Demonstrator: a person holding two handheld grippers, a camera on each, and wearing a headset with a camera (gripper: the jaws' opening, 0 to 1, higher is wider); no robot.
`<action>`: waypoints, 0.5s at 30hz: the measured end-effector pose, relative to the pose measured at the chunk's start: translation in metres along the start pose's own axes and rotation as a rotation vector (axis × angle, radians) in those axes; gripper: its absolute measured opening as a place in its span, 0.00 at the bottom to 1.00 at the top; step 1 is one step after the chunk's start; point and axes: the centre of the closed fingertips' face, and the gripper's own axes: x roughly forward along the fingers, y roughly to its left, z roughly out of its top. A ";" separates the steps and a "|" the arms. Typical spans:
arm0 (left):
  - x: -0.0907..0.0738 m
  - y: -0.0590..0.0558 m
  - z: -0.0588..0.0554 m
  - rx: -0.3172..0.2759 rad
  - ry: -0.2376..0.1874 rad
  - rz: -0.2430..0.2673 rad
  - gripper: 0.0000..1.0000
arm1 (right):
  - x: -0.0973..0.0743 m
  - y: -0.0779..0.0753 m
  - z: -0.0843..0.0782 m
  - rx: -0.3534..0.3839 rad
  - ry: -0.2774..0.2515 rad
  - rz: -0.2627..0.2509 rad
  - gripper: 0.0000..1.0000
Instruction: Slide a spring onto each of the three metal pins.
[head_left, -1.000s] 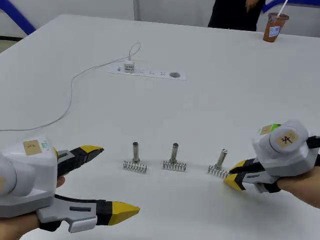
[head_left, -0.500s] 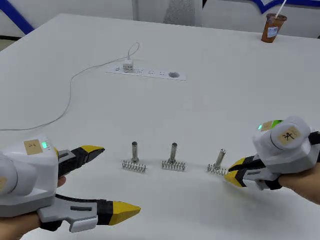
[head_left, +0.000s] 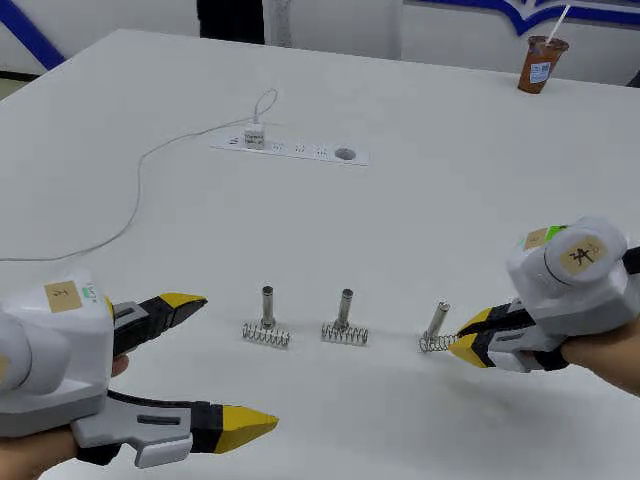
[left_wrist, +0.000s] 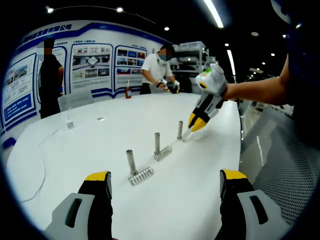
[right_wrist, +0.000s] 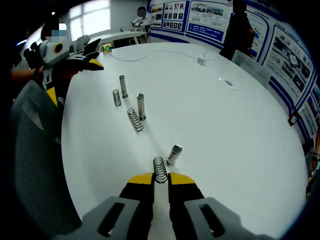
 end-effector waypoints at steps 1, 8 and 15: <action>0.000 0.000 0.000 0.000 0.000 0.000 0.91 | -0.001 0.000 0.000 -0.001 0.002 0.002 0.12; 0.000 0.000 0.000 -0.001 -0.001 0.001 0.91 | -0.005 0.000 0.002 -0.006 0.022 0.012 0.12; 0.001 -0.001 0.001 -0.002 0.000 -0.001 0.91 | -0.011 0.001 0.002 -0.009 0.059 0.033 0.12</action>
